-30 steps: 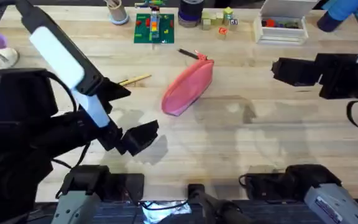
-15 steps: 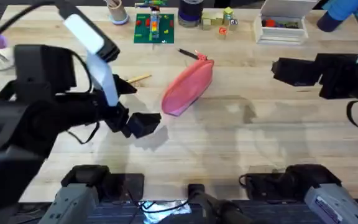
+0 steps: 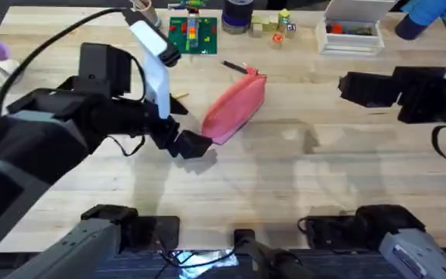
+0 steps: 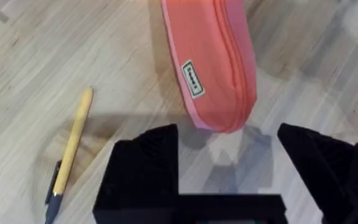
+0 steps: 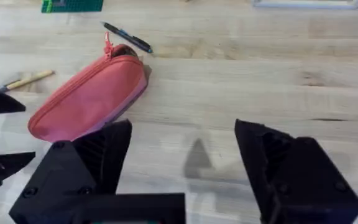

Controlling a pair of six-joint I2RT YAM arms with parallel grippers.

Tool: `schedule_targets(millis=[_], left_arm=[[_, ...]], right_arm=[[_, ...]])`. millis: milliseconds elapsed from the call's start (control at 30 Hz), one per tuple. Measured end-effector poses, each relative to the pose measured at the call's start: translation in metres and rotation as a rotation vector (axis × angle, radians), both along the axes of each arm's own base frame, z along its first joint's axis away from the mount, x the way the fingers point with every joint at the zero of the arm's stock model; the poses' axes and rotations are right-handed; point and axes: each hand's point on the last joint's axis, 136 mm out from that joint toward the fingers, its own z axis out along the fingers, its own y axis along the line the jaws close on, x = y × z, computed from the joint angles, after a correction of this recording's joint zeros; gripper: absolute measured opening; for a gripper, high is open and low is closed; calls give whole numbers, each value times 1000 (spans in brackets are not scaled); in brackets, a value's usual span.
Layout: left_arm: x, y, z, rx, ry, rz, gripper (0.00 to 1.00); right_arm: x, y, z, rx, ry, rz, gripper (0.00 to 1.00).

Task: Unzip the bag, pick up the pens from the table one at a time and place them inside, then zip the bag closed.

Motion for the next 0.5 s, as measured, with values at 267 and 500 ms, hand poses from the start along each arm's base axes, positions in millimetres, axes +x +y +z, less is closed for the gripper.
schedule_targets(millis=[267, 500], left_arm=[[5, -11, -2, -32, 4, -24, 993], [10, -15, 3, -58, -22, -31, 993]], right_arm=[[0, 0, 0, 0, 0, 0, 995], [0, 0, 0, 0, 0, 0, 995]])
